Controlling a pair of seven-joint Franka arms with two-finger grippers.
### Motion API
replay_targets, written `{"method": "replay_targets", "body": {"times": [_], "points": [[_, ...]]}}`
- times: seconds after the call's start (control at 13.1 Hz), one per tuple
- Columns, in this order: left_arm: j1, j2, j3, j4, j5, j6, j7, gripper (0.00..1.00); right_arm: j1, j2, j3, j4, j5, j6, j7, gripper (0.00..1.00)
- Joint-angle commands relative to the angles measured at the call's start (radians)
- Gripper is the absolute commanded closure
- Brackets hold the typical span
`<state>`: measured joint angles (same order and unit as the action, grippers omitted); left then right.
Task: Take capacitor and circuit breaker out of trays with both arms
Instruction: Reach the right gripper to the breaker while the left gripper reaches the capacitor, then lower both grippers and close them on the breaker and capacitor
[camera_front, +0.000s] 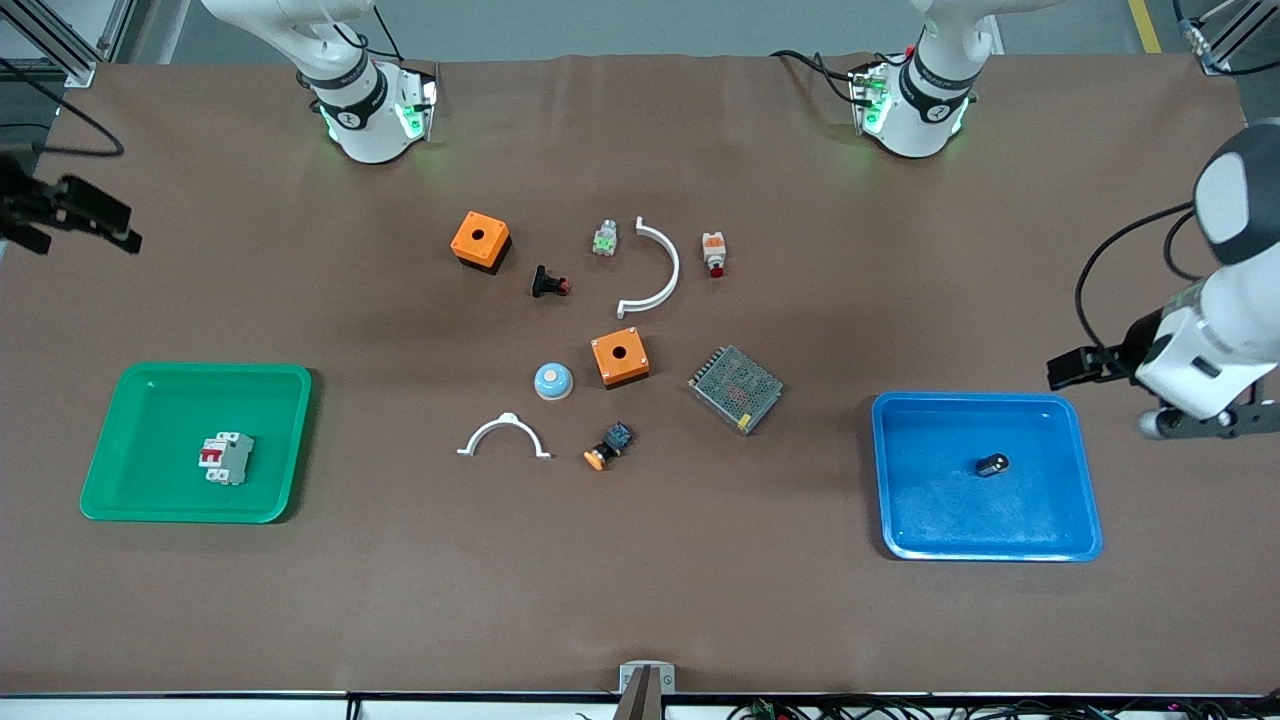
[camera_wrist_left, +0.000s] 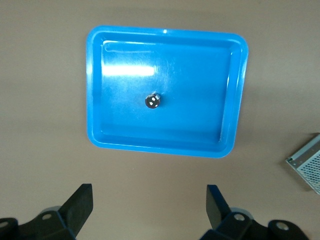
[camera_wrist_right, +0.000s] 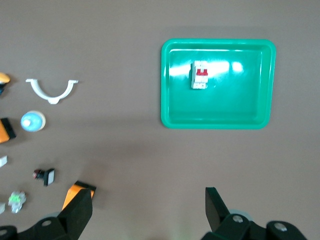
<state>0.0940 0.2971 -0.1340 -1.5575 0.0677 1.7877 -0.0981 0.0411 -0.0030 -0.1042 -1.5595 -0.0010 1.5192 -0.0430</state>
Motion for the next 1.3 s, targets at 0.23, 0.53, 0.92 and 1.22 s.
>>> {"method": "replay_targets", "body": {"times": [0.23,0.53,0.92,1.22], "points": [[-0.017,0.135,-0.010,0.036,0.020,0.076,0.006,0.00,-0.144,0.191,0.006,0.010,-0.008,0.132,-0.093,0.00],[-0.025,0.158,-0.013,0.036,0.018,0.091,-0.008,0.00,-0.202,0.375,0.008,-0.003,0.004,0.329,-0.107,0.00],[-0.017,0.241,-0.013,0.017,0.012,0.180,-0.008,0.03,-0.175,0.466,0.012,-0.274,0.070,0.830,-0.107,0.00],[-0.003,0.304,-0.007,0.016,0.018,0.261,-0.008,0.10,-0.173,0.570,0.014,-0.264,0.073,0.961,-0.146,0.00]]}}
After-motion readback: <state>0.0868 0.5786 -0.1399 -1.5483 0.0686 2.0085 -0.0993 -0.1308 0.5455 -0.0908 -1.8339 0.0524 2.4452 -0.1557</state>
